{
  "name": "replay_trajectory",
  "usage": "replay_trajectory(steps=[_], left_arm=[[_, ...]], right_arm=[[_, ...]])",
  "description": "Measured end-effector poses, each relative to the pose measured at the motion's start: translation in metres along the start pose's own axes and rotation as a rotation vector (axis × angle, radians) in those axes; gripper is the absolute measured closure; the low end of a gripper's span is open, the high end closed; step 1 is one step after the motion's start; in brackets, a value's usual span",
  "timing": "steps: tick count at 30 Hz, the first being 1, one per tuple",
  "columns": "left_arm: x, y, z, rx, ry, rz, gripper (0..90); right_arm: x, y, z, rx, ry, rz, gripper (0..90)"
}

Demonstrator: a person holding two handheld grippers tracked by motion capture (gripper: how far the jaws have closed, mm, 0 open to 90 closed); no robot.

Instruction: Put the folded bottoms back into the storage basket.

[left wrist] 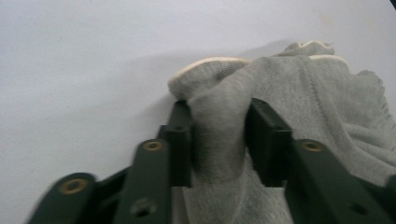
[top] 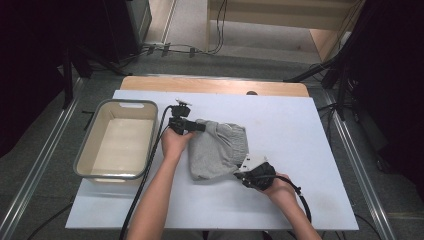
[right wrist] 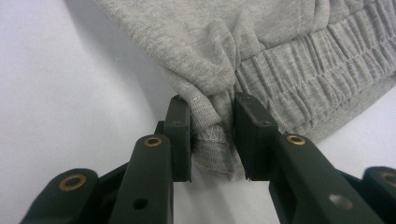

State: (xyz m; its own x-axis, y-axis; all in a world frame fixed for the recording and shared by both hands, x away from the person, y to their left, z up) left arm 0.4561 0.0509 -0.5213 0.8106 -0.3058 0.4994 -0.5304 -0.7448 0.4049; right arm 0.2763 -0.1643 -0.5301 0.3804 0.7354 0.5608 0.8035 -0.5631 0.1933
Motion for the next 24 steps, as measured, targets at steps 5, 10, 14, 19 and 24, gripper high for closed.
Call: replay_trajectory(steps=[5, 10, 14, 19, 24], left_arm=[[0.0, 0.002, -0.003, -0.002, 0.001, 0.017, 72.9], [0.0, 0.003, -0.005, -0.002, 0.004, 0.032, 73.1], [0.001, 0.006, -0.01, 0.002, 0.015, 0.048, 73.4], [0.001, 0.01, -0.016, -0.004, 0.025, 0.073, 73.6], [0.001, 0.014, -0.021, -0.006, 0.04, 0.089, 73.5]], right_arm=[[0.0, 0.0, 0.0, 0.003, 0.003, 0.005, 66.2], [0.0, 0.0, 0.0, 0.006, 0.002, 0.012, 66.2], [-0.001, -0.002, -0.001, 0.024, -0.001, 0.029, 66.7], [-0.001, 0.003, -0.001, 0.01, 0.015, 0.029, 67.0], [-0.002, 0.006, -0.002, 0.032, 0.036, 0.057, 69.4]])
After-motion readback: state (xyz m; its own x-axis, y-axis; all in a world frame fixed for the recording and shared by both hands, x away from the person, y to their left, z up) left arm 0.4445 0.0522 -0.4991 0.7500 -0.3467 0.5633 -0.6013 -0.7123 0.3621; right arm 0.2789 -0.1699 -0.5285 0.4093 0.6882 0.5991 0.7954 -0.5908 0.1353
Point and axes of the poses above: each handheld gripper's, and its own axes: z roughly forward along the jaws, x roughly out of its top, y roughly to its right, the point moved 4 cm from there along z, roughly forward along the jaws, and after that the axes turned 3 degrees about -y, right-handed, at the moved point
